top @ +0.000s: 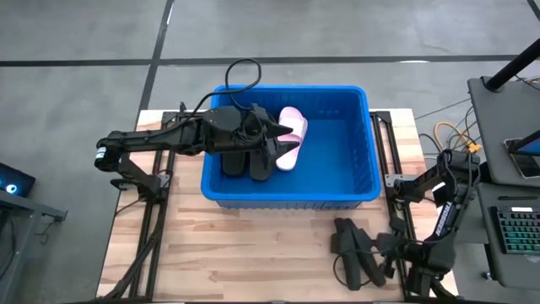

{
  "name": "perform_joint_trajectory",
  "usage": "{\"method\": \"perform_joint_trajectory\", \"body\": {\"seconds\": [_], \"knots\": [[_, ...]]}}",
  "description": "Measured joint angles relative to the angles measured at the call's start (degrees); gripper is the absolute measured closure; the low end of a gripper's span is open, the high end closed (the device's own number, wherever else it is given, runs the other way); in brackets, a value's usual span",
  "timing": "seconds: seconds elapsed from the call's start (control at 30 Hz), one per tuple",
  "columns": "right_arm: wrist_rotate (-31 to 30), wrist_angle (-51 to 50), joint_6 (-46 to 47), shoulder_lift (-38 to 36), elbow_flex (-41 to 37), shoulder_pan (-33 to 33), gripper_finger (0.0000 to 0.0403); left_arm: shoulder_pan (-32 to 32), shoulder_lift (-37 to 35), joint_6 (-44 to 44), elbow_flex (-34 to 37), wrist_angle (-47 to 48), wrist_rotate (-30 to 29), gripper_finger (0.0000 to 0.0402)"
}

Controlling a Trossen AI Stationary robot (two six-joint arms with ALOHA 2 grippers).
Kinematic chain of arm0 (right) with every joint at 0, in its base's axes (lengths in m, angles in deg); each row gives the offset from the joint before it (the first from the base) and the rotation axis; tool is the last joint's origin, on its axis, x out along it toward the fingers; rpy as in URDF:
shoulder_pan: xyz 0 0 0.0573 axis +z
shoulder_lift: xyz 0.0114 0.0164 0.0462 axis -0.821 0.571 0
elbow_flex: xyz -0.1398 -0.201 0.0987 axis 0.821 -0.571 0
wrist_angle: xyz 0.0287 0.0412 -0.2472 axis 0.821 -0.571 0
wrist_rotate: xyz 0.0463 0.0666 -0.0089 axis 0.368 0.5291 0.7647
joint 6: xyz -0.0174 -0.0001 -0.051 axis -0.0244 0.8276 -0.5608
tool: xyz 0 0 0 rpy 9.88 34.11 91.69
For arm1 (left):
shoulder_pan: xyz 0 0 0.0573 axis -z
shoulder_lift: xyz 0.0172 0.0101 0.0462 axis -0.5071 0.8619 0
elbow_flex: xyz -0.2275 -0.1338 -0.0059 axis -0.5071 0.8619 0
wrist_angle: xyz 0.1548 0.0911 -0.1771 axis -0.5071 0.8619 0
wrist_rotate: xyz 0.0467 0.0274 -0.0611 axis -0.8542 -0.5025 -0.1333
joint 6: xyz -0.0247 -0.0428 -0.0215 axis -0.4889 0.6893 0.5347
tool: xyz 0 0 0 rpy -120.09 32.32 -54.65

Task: Pick and place slides into bin
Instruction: Put the black slides into the blue bin

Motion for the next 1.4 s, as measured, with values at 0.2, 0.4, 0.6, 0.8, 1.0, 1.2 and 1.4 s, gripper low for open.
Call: {"method": "perform_joint_trajectory", "body": {"seconds": [0.2, 0.4, 0.6, 0.8, 1.0, 1.2, 1.4], "knots": [[2.0, -6.7, -0.2, 0.0, 3.8, 0.1, 0.0393, 0.0, 0.0, 0.0, 0.1, 0.1, 0.0, 0.0151], [3.2, -12.2, -0.2, 0.0, 7.3, 0.7, 0.0394, 0.0, 0.0, 0.0, 0.1, 0.1, 0.0, 0.0151], [3.9, -18.9, 0.0, -0.1, 10.9, 0.7, 0.0394, 0.0, 0.0, -0.1, 0.1, 0.2, 0.0, 0.0151], [7.0, -26.5, -0.1, -0.1, 13.5, 0.7, 0.0394, 0.0, 0.0, -0.1, 0.1, 0.1, 0.0, 0.0151], [5.6, -26.2, 0.9, -2.1, 15.2, 0.7, 0.0394, 0.0, 0.0, -0.1, 0.1, 0.3, 0.0, 0.0151], [2.1, -26.2, 3.7, -4.6, 16.1, 0.7, 0.0394, 0.0, 0.0, -0.1, 0.1, 0.1, 0.0, 0.0151], [-7.3, -26.3, 4.0, -8.1, 18.6, 0.6, 0.0394, 0.0, 0.0, -0.1, 0.1, 0.1, 0.0, 0.0151]]}}
